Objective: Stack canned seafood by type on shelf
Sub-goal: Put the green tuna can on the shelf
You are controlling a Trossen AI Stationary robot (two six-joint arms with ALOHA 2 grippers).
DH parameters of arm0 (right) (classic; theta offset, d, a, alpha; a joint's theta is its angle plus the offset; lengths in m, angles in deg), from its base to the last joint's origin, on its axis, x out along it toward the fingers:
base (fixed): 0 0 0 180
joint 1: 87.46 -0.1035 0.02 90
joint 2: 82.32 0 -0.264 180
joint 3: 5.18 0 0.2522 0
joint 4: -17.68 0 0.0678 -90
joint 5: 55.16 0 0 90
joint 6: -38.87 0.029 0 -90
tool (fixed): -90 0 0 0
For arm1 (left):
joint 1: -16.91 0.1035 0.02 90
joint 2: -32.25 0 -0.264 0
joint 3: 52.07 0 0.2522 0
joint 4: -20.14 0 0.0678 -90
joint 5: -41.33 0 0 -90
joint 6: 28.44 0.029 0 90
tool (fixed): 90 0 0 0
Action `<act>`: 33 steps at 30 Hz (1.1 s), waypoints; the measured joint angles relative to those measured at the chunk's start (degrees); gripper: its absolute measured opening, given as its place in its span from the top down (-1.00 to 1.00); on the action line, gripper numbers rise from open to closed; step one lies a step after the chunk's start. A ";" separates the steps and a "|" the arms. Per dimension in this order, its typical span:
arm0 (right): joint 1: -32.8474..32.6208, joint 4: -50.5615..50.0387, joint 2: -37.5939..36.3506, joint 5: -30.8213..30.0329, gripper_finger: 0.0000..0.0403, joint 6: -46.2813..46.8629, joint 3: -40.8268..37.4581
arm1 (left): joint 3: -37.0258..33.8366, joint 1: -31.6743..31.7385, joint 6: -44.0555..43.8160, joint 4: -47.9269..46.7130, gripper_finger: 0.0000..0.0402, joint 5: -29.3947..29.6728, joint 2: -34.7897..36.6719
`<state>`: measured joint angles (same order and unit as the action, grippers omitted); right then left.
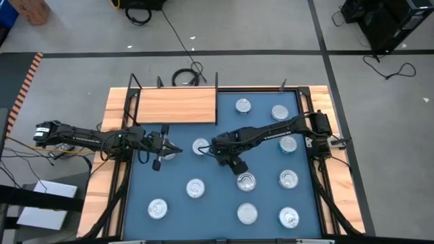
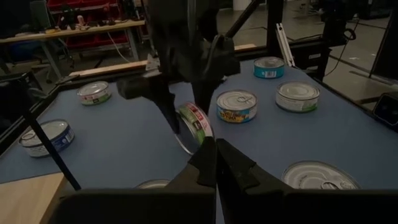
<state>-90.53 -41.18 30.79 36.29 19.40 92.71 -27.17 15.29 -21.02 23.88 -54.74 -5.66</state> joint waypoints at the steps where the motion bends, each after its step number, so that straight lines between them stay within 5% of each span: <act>1: 0.00 0.28 0.07 0.72 -0.13 1.52 0.01 | 0.00 0.00 0.00 0.24 0.98 0.00 -0.02; 8: 0.15 0.62 -0.38 3.30 0.32 11.17 0.07 | 0.00 -0.04 2.77 1.14 0.98 -0.02 -0.83; 15: 0.26 5.78 -2.42 3.54 0.33 19.73 0.07 | 0.00 -3.24 12.34 1.38 0.98 0.87 -1.90; 27: 0.84 34.62 -2.65 4.63 0.33 35.28 -6.14 | 0.00 -17.45 27.68 6.13 0.98 24.43 -1.88; 33: 3.09 49.58 -2.66 7.21 0.33 47.84 -10.51 | 0.00 -22.27 36.05 9.04 0.98 29.75 -1.88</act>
<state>-87.44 8.40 28.13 43.50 67.25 82.20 -27.17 -6.99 15.04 32.92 -24.99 -7.54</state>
